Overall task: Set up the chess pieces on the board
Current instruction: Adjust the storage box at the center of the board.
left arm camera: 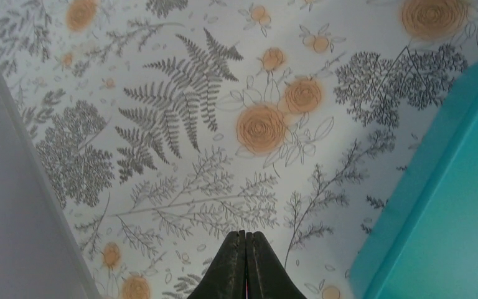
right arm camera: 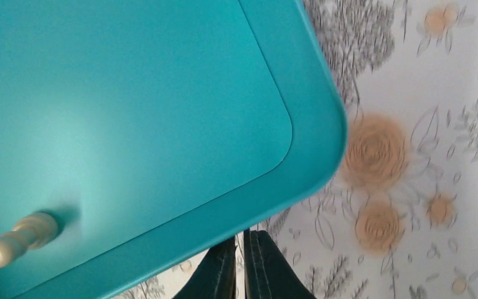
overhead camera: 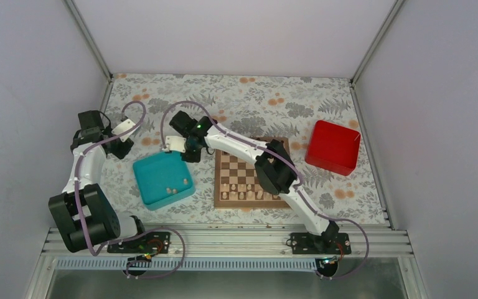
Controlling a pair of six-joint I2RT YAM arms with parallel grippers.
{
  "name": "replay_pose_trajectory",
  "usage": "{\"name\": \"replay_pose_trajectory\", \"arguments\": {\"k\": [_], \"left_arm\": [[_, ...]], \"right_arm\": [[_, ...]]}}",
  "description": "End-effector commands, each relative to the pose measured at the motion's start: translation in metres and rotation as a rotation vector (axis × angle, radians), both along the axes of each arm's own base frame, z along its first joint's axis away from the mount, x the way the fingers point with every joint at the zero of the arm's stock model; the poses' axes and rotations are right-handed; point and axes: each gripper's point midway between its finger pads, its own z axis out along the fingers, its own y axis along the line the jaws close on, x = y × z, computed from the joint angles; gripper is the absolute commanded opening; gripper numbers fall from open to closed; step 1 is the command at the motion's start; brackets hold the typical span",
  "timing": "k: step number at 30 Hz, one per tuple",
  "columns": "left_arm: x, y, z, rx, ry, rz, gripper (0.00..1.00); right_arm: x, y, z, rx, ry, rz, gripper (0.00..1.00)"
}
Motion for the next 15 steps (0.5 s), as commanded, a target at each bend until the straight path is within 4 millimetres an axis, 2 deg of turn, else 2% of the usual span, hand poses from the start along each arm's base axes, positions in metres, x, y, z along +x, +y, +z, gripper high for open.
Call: {"name": "replay_pose_trajectory", "arguments": {"k": [1, 5, 9, 12, 15], "left_arm": [[-0.015, 0.002, -0.003, -0.009, 0.029, -0.03, 0.02], [-0.019, 0.008, -0.01, -0.027, 0.06, -0.028, 0.02], [-0.019, 0.013, -0.027, -0.031, 0.106, -0.032, 0.02], [-0.022, 0.015, -0.044, -0.041, 0.165, -0.039, 0.02], [-0.03, 0.017, -0.063, -0.041, 0.239, -0.056, 0.02]], "right_arm": [[-0.015, 0.04, 0.016, 0.126, -0.008, 0.068, 0.07], [-0.013, 0.033, 0.035, 0.102, -0.068, 0.037, 0.07], [-0.027, 0.005, 0.059, 0.065, -0.098, 0.023, 0.04], [-0.045, -0.019, 0.063, -0.006, -0.076, 0.011, 0.04], [-0.07, -0.041, 0.053, -0.089, -0.013, 0.027, 0.04]]}}
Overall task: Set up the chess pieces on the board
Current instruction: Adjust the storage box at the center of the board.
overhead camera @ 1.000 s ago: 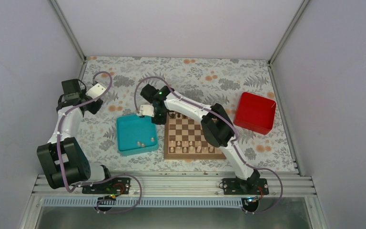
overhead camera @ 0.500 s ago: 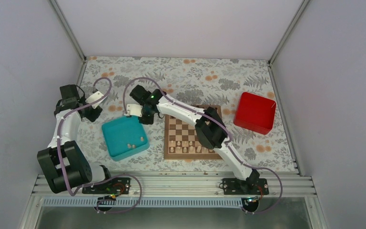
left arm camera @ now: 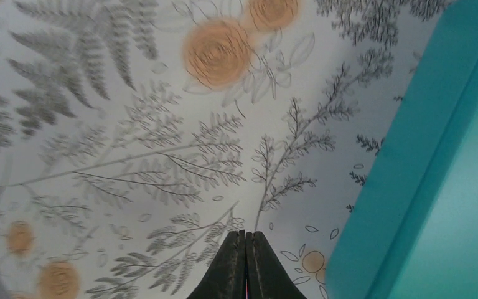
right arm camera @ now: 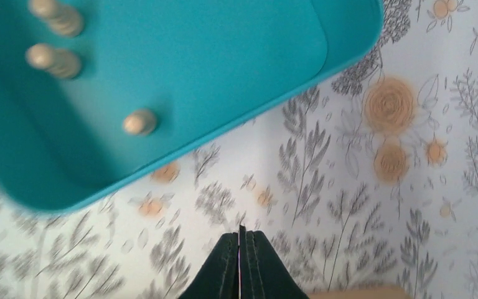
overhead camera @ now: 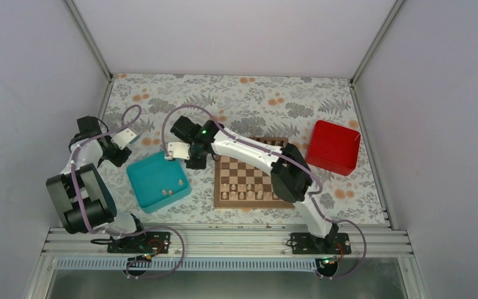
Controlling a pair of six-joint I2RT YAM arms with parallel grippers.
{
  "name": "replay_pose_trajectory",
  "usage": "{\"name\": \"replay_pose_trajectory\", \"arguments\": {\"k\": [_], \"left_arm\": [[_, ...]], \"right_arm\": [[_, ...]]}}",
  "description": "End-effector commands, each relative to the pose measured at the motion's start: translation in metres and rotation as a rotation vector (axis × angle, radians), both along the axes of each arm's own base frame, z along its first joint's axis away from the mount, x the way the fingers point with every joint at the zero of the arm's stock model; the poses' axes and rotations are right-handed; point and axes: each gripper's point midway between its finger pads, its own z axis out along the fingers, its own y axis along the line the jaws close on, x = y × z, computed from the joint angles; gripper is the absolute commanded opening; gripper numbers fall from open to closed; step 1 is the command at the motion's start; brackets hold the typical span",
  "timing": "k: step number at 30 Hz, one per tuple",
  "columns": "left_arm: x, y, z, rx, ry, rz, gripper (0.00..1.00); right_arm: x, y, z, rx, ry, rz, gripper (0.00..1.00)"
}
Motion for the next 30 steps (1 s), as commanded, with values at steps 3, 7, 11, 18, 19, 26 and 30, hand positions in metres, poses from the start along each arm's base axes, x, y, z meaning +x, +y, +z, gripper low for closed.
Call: {"name": "replay_pose_trajectory", "arguments": {"k": [3, 7, 11, 18, 19, 26, 30], "left_arm": [[-0.015, 0.002, -0.031, 0.007, 0.118, -0.051, 0.02], [-0.014, 0.011, -0.039, 0.045, 0.121, -0.03, 0.02], [-0.014, 0.012, -0.042, 0.039, 0.127, -0.025, 0.02], [-0.024, 0.016, -0.058, 0.058, 0.173, -0.022, 0.02], [-0.025, 0.016, -0.058, 0.059, 0.174, -0.023, 0.02], [-0.03, 0.017, -0.056, 0.066, 0.174, -0.024, 0.02], [-0.034, 0.015, -0.058, 0.061, 0.183, -0.028, 0.02]], "right_arm": [[-0.056, -0.038, 0.002, -0.115, 0.075, 0.043, 0.04], [-0.088, -0.04, -0.022, -0.177, 0.14, 0.111, 0.04], [-0.113, -0.034, -0.034, -0.205, 0.178, 0.169, 0.04], [-0.122, -0.008, -0.044, -0.155, 0.176, 0.176, 0.04], [-0.121, -0.006, -0.045, -0.151, 0.175, 0.171, 0.04], [-0.105, 0.014, -0.05, -0.113, 0.132, 0.12, 0.04], [-0.085, 0.031, -0.044, -0.062, 0.093, 0.063, 0.04]]}}
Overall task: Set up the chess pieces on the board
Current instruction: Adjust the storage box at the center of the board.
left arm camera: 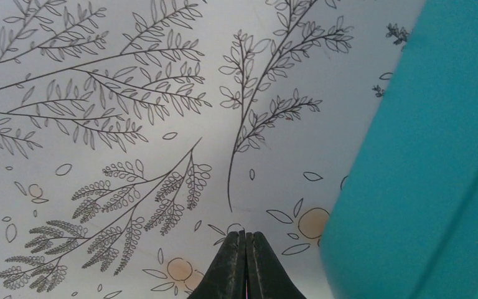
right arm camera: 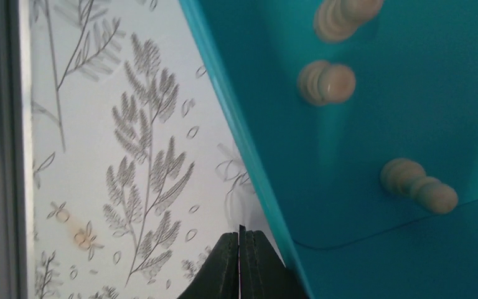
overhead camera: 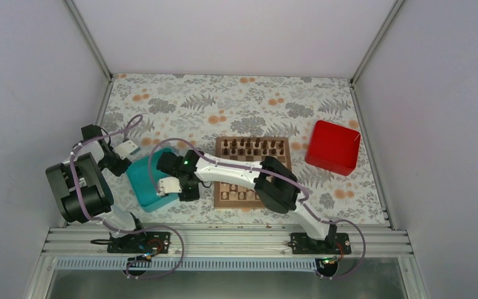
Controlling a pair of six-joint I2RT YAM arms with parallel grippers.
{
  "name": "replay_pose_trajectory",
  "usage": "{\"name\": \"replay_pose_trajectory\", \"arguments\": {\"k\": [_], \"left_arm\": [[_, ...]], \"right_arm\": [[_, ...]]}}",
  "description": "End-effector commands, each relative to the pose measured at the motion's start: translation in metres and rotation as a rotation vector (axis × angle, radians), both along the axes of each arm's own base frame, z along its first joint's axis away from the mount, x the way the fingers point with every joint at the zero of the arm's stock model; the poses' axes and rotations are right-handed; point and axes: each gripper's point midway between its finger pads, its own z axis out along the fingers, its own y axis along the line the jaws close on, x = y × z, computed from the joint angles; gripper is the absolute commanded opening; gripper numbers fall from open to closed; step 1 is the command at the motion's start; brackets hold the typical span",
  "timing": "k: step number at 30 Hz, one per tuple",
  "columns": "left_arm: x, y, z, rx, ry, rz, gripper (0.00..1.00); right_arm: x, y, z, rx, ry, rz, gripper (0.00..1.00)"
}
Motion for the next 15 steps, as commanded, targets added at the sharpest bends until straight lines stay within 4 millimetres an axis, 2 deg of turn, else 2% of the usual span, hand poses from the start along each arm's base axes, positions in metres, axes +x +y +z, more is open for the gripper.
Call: {"name": "replay_pose_trajectory", "arguments": {"k": [1, 7, 15], "left_arm": [[-0.006, -0.001, 0.001, 0.004, -0.001, -0.021, 0.02], [-0.01, -0.002, -0.004, 0.007, 0.008, -0.026, 0.02], [-0.019, -0.012, 0.004, -0.033, 0.022, -0.047, 0.02]], "right_arm": [[0.028, 0.027, 0.013, 0.091, -0.059, -0.088, 0.04], [0.073, 0.041, 0.019, 0.155, -0.131, -0.178, 0.04], [0.133, 0.046, 0.021, 0.214, -0.191, -0.3, 0.04]]}}
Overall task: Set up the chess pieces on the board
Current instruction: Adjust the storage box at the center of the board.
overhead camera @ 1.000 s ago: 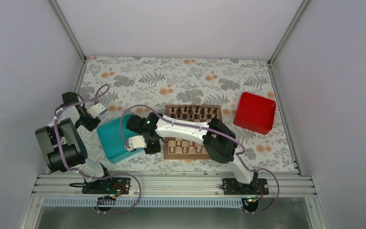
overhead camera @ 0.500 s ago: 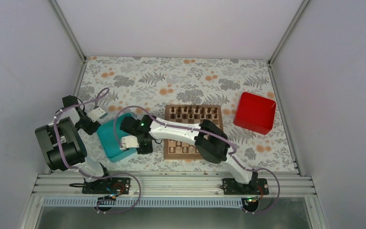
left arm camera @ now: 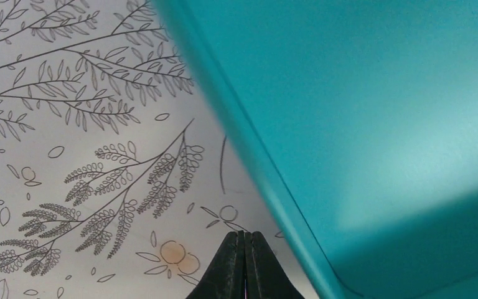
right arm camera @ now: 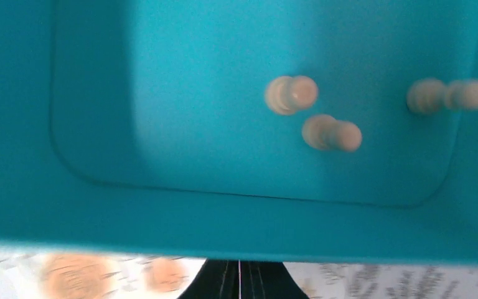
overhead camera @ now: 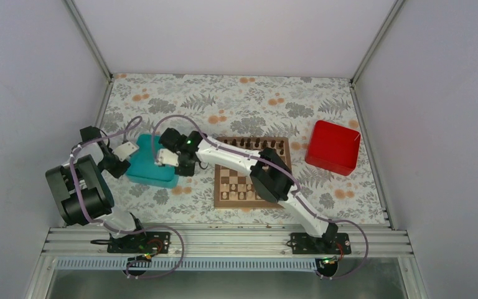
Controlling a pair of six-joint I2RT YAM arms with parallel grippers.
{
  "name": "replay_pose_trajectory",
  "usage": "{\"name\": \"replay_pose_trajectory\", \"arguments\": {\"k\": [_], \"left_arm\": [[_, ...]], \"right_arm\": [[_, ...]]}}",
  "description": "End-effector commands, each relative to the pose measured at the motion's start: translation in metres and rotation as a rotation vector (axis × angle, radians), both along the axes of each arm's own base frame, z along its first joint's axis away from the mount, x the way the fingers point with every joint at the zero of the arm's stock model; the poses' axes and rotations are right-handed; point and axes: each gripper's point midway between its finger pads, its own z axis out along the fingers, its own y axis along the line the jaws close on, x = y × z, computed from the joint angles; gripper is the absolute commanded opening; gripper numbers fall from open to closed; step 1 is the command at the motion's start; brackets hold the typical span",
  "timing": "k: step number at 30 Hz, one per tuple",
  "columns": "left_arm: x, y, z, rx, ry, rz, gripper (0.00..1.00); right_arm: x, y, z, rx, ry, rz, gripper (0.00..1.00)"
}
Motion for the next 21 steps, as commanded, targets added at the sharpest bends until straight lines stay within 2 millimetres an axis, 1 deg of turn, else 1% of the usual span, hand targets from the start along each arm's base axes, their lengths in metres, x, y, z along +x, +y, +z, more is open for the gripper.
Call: {"name": "replay_pose_trajectory", "arguments": {"k": [1, 4, 6, 8, 11, 13, 15, 18, 20, 21], "left_arm": [[-0.015, -0.017, 0.006, -0.056, 0.024, -0.05, 0.02], [-0.021, -0.029, 0.014, -0.097, 0.017, -0.068, 0.02], [-0.024, -0.037, 0.02, -0.118, 0.006, -0.079, 0.02], [-0.026, -0.046, 0.025, -0.146, -0.002, -0.093, 0.02], [-0.029, -0.063, 0.03, -0.184, -0.002, -0.118, 0.02], [-0.03, -0.07, 0.03, -0.175, 0.004, -0.134, 0.02], [-0.031, -0.072, 0.033, -0.158, 0.007, -0.144, 0.02], [-0.026, -0.066, 0.055, -0.135, -0.031, -0.151, 0.02], [-0.019, -0.062, 0.08, -0.108, -0.075, -0.159, 0.02], [-0.019, -0.061, 0.089, -0.101, -0.088, -0.16, 0.02]], "right_arm": [[0.045, 0.019, 0.012, 0.117, -0.075, -0.097, 0.04], [0.056, 0.019, 0.013, 0.136, -0.082, -0.105, 0.04], [0.059, 0.016, 0.012, 0.133, -0.084, -0.11, 0.04], [0.063, 0.011, 0.015, 0.132, -0.094, -0.122, 0.04], [0.069, 0.002, 0.031, 0.141, -0.141, -0.144, 0.04], [0.074, -0.005, 0.048, 0.16, -0.193, -0.163, 0.04], [0.078, -0.01, 0.067, 0.181, -0.236, -0.181, 0.04], [0.077, -0.006, 0.096, 0.23, -0.25, -0.178, 0.04], [0.076, -0.002, 0.106, 0.25, -0.247, -0.174, 0.04], [0.076, -0.001, 0.108, 0.252, -0.247, -0.174, 0.04]]}}
